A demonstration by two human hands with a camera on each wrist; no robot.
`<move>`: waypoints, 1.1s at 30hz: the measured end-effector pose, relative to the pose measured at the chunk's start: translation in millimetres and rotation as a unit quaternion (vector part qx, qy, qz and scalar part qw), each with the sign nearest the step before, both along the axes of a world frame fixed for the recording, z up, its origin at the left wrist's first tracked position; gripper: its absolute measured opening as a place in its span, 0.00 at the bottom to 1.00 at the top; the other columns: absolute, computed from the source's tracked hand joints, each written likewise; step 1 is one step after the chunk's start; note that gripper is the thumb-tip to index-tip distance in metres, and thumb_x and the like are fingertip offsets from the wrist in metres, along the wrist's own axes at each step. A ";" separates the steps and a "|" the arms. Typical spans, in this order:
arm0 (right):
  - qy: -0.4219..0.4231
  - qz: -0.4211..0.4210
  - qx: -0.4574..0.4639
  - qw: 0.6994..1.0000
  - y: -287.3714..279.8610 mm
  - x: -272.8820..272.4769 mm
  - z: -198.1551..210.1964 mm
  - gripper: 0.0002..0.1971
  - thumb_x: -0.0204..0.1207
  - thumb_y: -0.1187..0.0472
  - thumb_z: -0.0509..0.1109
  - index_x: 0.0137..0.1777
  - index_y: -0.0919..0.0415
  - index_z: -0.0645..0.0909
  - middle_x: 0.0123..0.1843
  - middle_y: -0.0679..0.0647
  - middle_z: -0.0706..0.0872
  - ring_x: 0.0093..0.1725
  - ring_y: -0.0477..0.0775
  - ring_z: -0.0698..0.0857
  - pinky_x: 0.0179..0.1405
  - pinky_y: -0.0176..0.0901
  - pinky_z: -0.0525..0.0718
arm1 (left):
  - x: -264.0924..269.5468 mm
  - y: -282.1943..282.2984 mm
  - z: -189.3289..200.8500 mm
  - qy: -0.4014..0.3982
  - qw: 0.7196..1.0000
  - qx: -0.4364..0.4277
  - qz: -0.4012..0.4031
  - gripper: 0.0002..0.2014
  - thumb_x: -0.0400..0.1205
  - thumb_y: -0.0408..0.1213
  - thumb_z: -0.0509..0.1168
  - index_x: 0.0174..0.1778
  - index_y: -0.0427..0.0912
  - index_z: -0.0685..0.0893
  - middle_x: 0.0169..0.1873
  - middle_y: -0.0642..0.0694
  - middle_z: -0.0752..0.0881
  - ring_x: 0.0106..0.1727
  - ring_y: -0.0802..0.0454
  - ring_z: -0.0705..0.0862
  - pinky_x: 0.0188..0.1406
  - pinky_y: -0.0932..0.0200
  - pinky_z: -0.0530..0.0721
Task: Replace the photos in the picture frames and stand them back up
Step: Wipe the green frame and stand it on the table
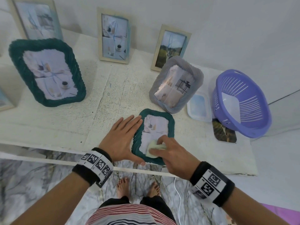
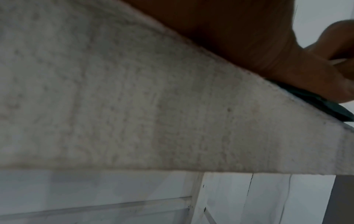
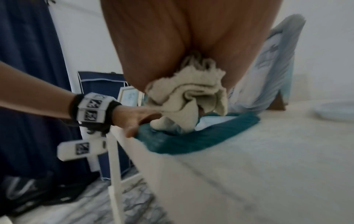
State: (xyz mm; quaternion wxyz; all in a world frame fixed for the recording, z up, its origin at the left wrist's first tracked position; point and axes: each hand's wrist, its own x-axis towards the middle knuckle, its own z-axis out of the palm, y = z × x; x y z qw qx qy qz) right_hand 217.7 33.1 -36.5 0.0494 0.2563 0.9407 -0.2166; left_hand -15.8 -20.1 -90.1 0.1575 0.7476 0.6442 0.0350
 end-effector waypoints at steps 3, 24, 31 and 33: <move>-0.003 -0.057 0.042 0.998 22.9 7.4 1.6 0.16 0.74 0.68 0.68 0.60 0.55 0.86 0.56 0.61 0.77 0.46 0.61 0.77 0.44 0.54 0.85 | -0.5 0.4 0.4 0.000 1.000 0.001 -0.002 0.71 0.56 0.90 0.50 0.86 0.45 0.41 0.86 0.53 0.40 0.86 0.54 0.37 0.84 0.48 0.37; 0.021 -0.142 0.064 0.988 20.4 -26.6 -7.6 0.20 0.67 0.73 0.68 0.60 0.61 0.84 0.58 0.63 0.75 0.48 0.65 0.76 0.47 0.58 0.83 | -0.3 0.7 0.7 -0.009 1.000 0.003 -0.006 0.71 0.55 0.90 0.50 0.86 0.45 0.40 0.85 0.54 0.38 0.85 0.55 0.35 0.83 0.49 0.35; 0.023 -0.104 -0.037 0.994 14.2 25.5 7.7 0.17 0.80 0.64 0.61 0.64 0.52 0.84 0.58 0.56 0.76 0.46 0.57 0.79 0.48 0.45 0.78 | -0.7 0.5 -1.1 -0.030 1.000 0.008 -0.003 0.71 0.55 0.90 0.52 0.86 0.46 0.41 0.86 0.54 0.40 0.85 0.55 0.38 0.83 0.49 0.36; 0.038 -0.166 0.002 0.985 34.0 36.2 15.8 0.18 0.79 0.64 0.63 0.66 0.51 0.84 0.56 0.55 0.76 0.43 0.54 0.79 0.46 0.39 0.74 | -0.5 0.7 -1.8 -0.029 1.000 0.005 -0.002 0.72 0.55 0.90 0.53 0.86 0.46 0.41 0.85 0.54 0.40 0.86 0.55 0.39 0.83 0.49 0.36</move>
